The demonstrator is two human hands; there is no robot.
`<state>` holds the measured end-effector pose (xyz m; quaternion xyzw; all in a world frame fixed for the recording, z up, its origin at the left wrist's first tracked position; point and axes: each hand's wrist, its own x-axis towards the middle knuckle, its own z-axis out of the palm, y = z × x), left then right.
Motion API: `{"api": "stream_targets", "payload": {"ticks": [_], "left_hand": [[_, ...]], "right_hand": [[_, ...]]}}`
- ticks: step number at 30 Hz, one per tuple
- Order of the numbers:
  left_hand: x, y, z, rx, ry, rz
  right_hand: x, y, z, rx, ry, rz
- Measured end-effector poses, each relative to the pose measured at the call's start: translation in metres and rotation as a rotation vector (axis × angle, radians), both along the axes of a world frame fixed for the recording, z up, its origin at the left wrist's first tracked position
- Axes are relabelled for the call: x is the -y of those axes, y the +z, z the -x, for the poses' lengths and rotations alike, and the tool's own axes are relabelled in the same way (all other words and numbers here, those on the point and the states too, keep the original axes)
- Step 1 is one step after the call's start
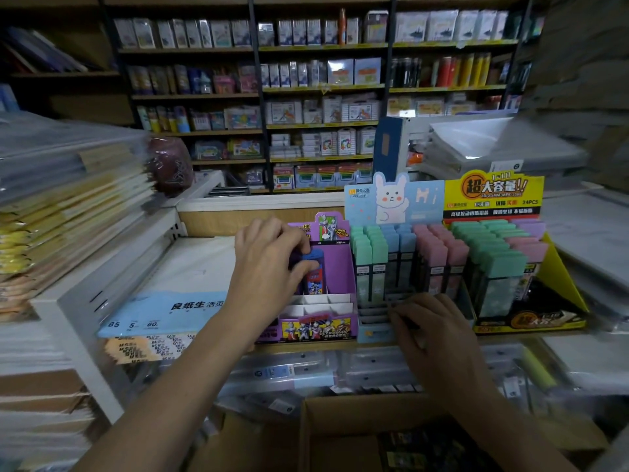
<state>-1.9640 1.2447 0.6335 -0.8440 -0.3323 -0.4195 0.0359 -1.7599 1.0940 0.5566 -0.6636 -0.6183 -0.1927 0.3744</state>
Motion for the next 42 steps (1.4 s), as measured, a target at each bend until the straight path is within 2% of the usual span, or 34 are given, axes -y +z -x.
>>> {"api": "stream_targets", "payload": {"ticks": [5, 11, 18, 22, 27, 32, 35, 38, 42], "left_hand": [[0.017, -0.003, 0.000, 0.066, -0.036, -0.042], [0.062, -0.014, -0.006, 0.145, -0.204, 0.106], [0.114, -0.074, -0.039, 0.171, -0.358, 0.438], [0.135, -0.135, -0.066, 0.127, -0.338, 0.732], [0.152, -0.215, -0.089, 0.022, -0.277, 0.951], [0.167, -0.277, -0.099, -0.028, -0.211, 1.193], [0.173, -0.298, -0.103, -0.124, -0.164, 1.320], [0.176, -0.308, -0.106, -0.223, -0.170, 1.383], [0.176, -0.314, -0.108, -0.333, -0.138, 1.341]], "right_hand": [[0.006, 0.006, -0.001, -0.074, 0.064, -0.011], [0.040, 0.015, -0.005, -0.205, 0.100, -0.080], [0.079, -0.018, -0.040, -0.366, 0.094, 0.193], [0.097, -0.061, -0.064, -0.426, -0.048, 0.326], [0.117, -0.124, -0.087, -0.600, -0.145, 0.612], [0.126, -0.172, -0.091, -0.580, -0.143, 0.834], [0.126, -0.190, -0.089, -0.541, -0.086, 0.973], [0.122, -0.205, -0.084, -0.468, -0.023, 1.092], [0.114, -0.219, -0.077, -0.311, 0.057, 1.128]]}}
